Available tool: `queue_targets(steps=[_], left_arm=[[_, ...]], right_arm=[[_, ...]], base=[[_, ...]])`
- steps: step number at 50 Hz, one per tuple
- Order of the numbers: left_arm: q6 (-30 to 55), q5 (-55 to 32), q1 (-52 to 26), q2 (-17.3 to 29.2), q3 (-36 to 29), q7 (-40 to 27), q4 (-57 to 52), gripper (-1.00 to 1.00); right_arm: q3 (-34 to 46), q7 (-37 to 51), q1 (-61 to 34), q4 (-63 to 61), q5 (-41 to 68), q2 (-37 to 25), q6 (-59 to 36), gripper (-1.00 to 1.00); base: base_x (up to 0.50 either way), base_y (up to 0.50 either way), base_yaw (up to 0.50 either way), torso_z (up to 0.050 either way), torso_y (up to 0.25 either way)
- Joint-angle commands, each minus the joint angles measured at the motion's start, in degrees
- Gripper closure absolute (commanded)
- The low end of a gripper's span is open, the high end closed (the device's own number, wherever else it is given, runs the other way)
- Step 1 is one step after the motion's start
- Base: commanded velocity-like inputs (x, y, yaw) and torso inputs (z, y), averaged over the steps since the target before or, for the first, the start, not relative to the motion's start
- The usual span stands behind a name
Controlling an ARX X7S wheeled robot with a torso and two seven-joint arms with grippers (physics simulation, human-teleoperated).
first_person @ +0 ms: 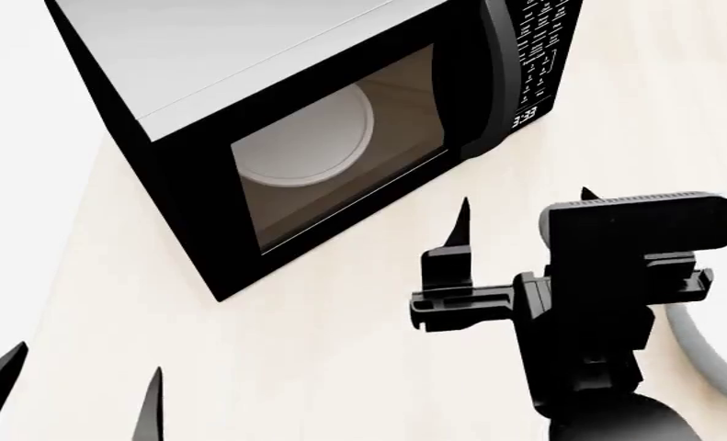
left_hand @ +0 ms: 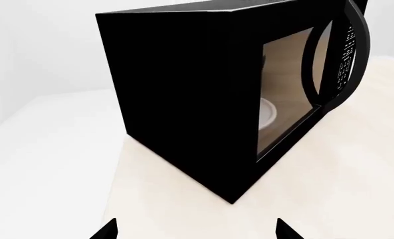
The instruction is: Open the microwave.
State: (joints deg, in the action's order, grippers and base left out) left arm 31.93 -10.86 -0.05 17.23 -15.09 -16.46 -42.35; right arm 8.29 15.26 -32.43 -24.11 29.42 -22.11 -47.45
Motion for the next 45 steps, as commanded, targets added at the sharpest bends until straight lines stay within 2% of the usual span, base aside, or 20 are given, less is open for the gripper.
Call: queue_targets(steps=[1,12,45], left_arm=[[0.16,-0.22,-0.07,0.3,-0.33,-0.17,-0.33,-1.0],[-0.37,-0.49,0.14,0.54,-0.28,-0.35,-0.1,-1.0],[-0.32,-0.92,0.13,1.09,-1.02,-1.15,-0.46,-1.0]], right_arm=[[1.81,-1.27,-6.58,5.61,-0.86,0.49,-0.33,-1.0],[3.83,-3.45,-11.01,13.57,-2.58,1.58,2.38,-1.0],[8.63,-6.34,-19.83,25.15,-6.03,2.75,5.02,-1.0]], base=[[0.0,0.0,0.0,0.0,0.0],[0.0,0.0,0.0,0.0,0.0],[0.0,0.0,0.0,0.0,0.0]])
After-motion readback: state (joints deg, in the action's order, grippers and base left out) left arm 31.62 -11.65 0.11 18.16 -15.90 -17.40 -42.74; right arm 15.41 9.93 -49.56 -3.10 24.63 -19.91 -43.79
